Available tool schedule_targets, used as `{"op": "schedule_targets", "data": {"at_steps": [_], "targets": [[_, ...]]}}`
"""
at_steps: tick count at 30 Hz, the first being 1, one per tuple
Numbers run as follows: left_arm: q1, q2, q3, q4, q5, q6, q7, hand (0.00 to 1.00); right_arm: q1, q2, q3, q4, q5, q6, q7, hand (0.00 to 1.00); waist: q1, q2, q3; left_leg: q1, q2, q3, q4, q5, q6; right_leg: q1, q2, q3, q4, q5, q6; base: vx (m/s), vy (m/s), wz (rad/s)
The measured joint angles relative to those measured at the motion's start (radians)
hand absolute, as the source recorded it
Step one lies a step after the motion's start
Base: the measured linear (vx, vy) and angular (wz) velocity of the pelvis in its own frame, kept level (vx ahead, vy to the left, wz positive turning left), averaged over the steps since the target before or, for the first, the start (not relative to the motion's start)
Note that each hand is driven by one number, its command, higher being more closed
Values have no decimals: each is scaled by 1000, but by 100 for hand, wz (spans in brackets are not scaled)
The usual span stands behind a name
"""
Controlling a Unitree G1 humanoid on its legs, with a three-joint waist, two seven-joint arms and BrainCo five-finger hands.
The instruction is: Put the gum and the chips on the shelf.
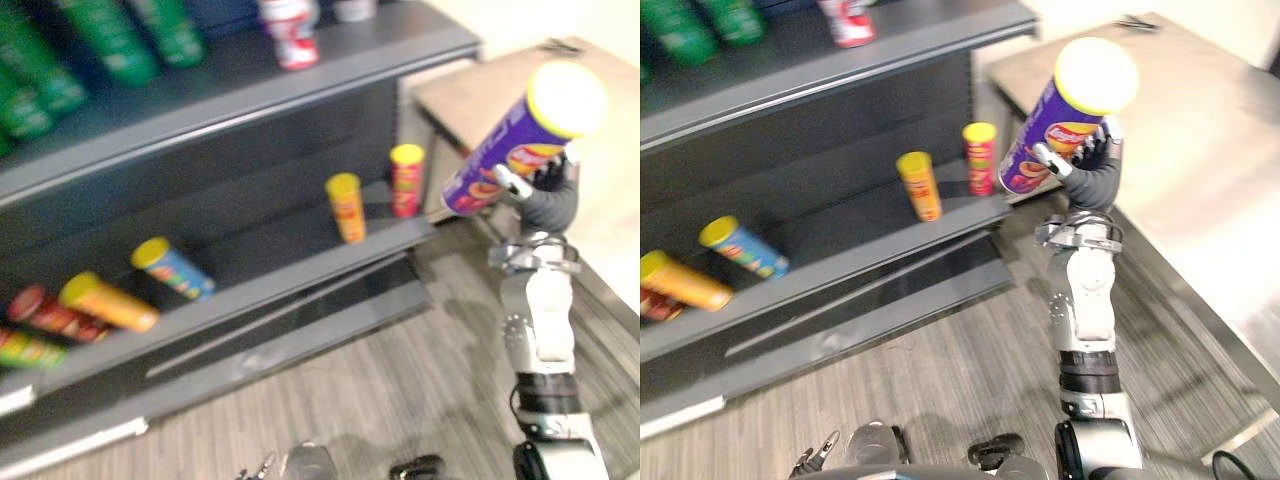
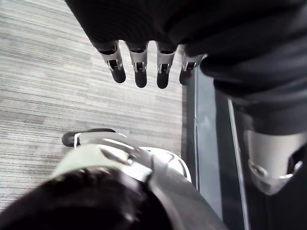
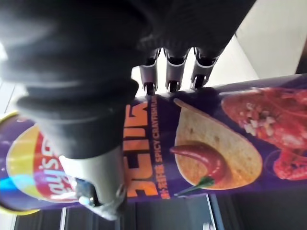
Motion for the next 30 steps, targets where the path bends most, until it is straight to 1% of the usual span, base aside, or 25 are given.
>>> {"op": "schedule_targets", "data": {"at_steps": [1,2,3,4,6,7,8,9,11,12,13,14,15,17,19,21,24,25,28,29,30], "targets": [[-11,8,-2,19,2,0,-1,0,23,2,-28,-18,0,-1,1,100,-4,-1,1,4,-15,6,-54,-3,-5,-1,-18,-40,12,6,0,-139,257,132],[-17,15,-7,29,3,1,-1,0,37,6,-43,-18,0,-1,0,100,-4,-9,0,-3,-20,24,-57,-5,-7,1,-29,-50,18,9,-3,-142,304,134],[-18,28,-12,36,6,4,-1,0,64,14,-64,-18,0,0,0,100,-15,-25,-5,-24,-29,45,-46,-5,-7,15,-44,-73,15,24,0,-155,370,136],[-15,32,-13,35,16,4,-2,0,82,16,-75,-20,-1,0,0,100,-27,-37,-12,-31,-40,85,-50,-5,-6,33,-58,-100,15,39,14,-129,303,129],[-14,44,-14,36,43,3,-2,0,105,16,-86,-46,-1,-1,-3,100,-31,-48,-30,-57,-51,135,-58,-10,-2,36,-73,-148,19,57,32,-97,266,89],[-16,48,-18,41,47,3,-1,0,115,16,-99,-67,-3,-2,-6,100,-32,-47,-32,-64,-66,136,-87,-15,-7,35,-88,-172,43,63,39,-98,292,66],[-18,48,-19,51,48,3,-1,0,121,16,-110,-73,-3,-2,-10,100,-32,-46,-33,-64,-74,135,-106,-18,-12,35,-98,-180,60,63,39,-108,262,65],[-33,55,-23,77,51,3,-1,0,134,16,-141,-83,-3,-2,-30,100,-34,-46,-34,-62,-105,133,-158,-18,-13,36,-137,-193,115,58,33,-113,258,50],[-35,60,-32,85,68,3,-1,0,137,16,-164,-83,-4,-2,-43,100,-34,-47,-34,-58,-130,128,-190,-18,-12,41,-169,-206,157,56,30,-91,182,42],[-41,68,-43,98,86,2,-1,0,146,16,-179,-82,-6,-2,-50,100,-35,-51,-33,-51,-159,121,-212,-13,-5,48,-206,-209,192,55,30,-63,155,28],[-41,73,-49,103,87,2,0,0,152,17,-186,-82,-11,-2,-55,100,-35,-56,-33,-43,-174,117,-221,-10,0,53,-221,-209,206,55,30,-65,188,27],[-41,77,-54,105,89,3,0,0,160,24,-185,-81,-35,-2,-65,100,-34,-66,-34,-34,-200,110,-234,-6,5,64,-250,-209,223,55,30,-62,181,16],[-41,81,-58,106,89,3,1,0,169,34,-182,-81,-41,-2,-66,100,-33,-77,-35,-25,-217,109,-250,-4,10,66,-263,-204,226,56,30,-68,176,15],[-41,106,-60,104,89,2,2,0,184,63,-178,-81,-48,-1,-68,100,-27,-107,-36,-15,-244,107,-297,5,23,64,-276,-202,226,60,35,-112,157,9],[-34,110,-58,103,88,2,5,0,193,72,-167,-81,-72,-1,-68,100,-24,-124,-39,-5,-258,107,-329,5,22,63,-279,-196,224,61,38,-111,106,5],[-28,114,-59,103,89,2,5,0,194,71,-146,-82,-78,-1,-66,100,-23,-131,-41,-6,-257,108,-328,5,22,61,-278,-168,223,62,39,-102,63,2],[-28,115,-65,100,89,2,6,0,193,71,-128,-81,-79,-1,-64,100,-19,-132,-41,-9,-246,110,-318,5,22,59,-270,-152,222,61,39,-36,14,1],[-28,115,-68,99,89,2,9,0,193,68,-113,-80,-79,-1,-64,100,-18,-132,-40,-18,-234,110,-299,5,22,59,-264,-152,222,60,37,-10,-11,5],[-27,119,-70,81,88,2,12,0,193,66,-72,-76,-78,-1,-58,100,-13,-136,-38,-59,-195,100,-219,-23,25,61,-251,-157,226,59,36,17,-8,10],[-26,120,-71,68,88,1,12,0,193,62,-62,-70,-78,-1,-47,100,-1,-138,-36,-72,-185,90,-189,-38,24,66,-254,-163,234,59,36,24,28,14],[-27,120,-72,62,88,1,11,0,193,59,-59,-66,-78,-1,-40,100,3,-139,-35,-79,-183,81,-177,-45,25,71,-258,-167,246,60,35,36,57,40]]}}
